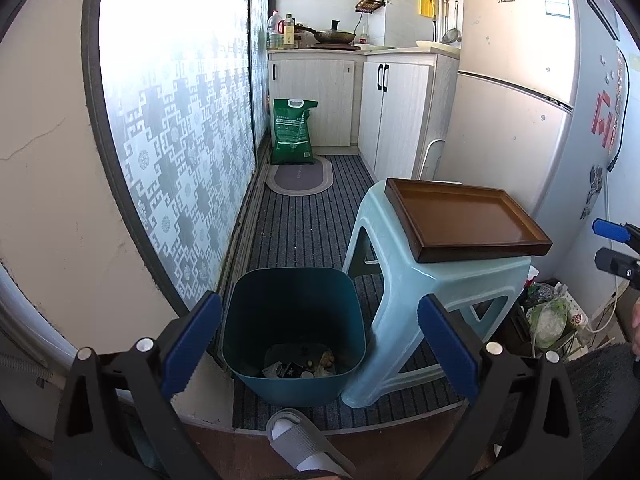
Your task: Collect trash
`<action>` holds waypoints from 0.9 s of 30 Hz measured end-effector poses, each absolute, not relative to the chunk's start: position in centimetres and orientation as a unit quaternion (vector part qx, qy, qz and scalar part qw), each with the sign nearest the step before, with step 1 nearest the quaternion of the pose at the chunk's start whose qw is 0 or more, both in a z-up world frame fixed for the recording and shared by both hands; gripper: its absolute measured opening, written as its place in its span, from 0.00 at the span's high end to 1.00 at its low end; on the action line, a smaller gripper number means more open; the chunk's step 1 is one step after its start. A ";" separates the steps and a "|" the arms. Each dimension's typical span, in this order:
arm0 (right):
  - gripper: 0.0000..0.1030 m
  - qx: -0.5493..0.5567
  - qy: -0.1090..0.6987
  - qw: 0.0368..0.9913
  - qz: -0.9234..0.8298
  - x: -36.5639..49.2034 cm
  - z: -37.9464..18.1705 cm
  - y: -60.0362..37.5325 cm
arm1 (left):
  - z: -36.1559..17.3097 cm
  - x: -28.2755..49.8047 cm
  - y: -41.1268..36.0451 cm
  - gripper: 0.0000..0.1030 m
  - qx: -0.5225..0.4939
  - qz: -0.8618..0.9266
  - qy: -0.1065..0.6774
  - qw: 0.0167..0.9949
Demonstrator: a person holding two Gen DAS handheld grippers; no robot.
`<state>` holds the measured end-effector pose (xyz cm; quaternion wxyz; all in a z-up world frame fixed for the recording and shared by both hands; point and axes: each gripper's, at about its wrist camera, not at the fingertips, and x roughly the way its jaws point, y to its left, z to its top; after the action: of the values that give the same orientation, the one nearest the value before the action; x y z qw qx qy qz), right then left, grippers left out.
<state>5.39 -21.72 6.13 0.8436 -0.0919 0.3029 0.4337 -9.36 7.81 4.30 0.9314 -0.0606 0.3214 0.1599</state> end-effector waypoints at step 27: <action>0.03 -0.096 0.308 0.839 0.438 5.3 6.0 -21.4 | 4.1 -9.6 8.5 0.03 -0.089 0.152 0.321 0.931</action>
<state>5.33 -21.40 5.99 0.8391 -0.0964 0.3077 0.4381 -9.61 8.53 4.11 0.9307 -0.0889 0.3207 0.1519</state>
